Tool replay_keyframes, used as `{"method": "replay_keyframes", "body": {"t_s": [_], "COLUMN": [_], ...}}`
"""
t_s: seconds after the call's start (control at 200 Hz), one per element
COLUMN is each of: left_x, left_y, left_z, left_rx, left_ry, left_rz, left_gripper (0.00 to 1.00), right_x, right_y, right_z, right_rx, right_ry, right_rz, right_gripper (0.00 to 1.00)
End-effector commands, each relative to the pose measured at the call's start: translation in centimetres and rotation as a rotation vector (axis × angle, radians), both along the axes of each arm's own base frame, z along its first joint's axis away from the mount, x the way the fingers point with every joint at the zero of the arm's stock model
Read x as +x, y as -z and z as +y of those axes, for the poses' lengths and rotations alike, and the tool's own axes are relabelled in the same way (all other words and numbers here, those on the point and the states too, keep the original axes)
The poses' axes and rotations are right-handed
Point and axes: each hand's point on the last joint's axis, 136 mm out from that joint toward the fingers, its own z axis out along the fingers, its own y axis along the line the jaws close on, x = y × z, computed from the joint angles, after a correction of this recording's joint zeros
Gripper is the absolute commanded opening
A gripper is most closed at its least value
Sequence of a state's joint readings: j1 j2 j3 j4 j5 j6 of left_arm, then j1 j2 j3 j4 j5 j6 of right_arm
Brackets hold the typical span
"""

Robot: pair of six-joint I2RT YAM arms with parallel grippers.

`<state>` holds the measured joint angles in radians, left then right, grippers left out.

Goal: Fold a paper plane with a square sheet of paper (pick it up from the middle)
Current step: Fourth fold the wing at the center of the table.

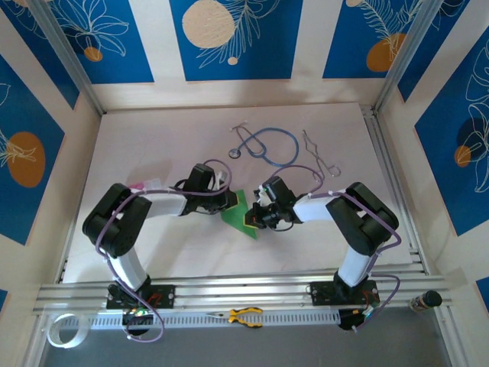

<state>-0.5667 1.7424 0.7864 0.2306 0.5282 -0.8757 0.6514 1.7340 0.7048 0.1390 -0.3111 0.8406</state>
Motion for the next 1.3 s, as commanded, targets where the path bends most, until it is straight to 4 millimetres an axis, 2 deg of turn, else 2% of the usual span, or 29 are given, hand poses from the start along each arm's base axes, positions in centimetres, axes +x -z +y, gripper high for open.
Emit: {"method": "replay_keyframes", "body": {"t_s": [0.0, 0.22, 0.41, 0.63, 0.935, 1.156, 1.296], "left_x": [-1.5, -1.6, -0.6, 1.4, 4.7, 6.3, 7.2], "left_y": [0.7, 2.1, 4.5, 5.9, 5.4, 4.8, 3.9], "left_z": [-0.8, -1.2, 0.4, 2.6, 5.3, 6.8, 7.0], "left_rx": [-0.02, -0.008, 0.065, 0.043, -0.011, 0.038, 0.068], "left_ry": [0.031, 0.035, -0.017, -0.068, -0.113, -0.129, -0.131], "left_rz": [0.038, 0.044, 0.034, 0.038, 0.017, 0.01, 0.002], "left_gripper": [0.04, 0.04, 0.04, 0.04, 0.06, 0.07, 0.08], "right_x": [-2.1, -2.2, -2.7, -3.2, -3.3, -3.3, -3.3], "right_y": [3.4, 3.5, 4.1, 4.7, 4.7, 4.6, 4.5], "right_z": [-2.3, -2.3, -2.6, -3.2, -3.3, -3.3, -3.3], "right_rx": [-0.123, -0.12, -0.133, -0.151, -0.151, -0.149, -0.149], "right_ry": [0.021, 0.022, 0.011, 0.0, -0.004, -0.006, -0.015], "right_rz": [0.117, 0.123, 0.136, 0.145, 0.142, 0.139, 0.138], "right_gripper": [0.0, 0.0, 0.0, 0.0, 0.0, 0.0, 0.0]}}
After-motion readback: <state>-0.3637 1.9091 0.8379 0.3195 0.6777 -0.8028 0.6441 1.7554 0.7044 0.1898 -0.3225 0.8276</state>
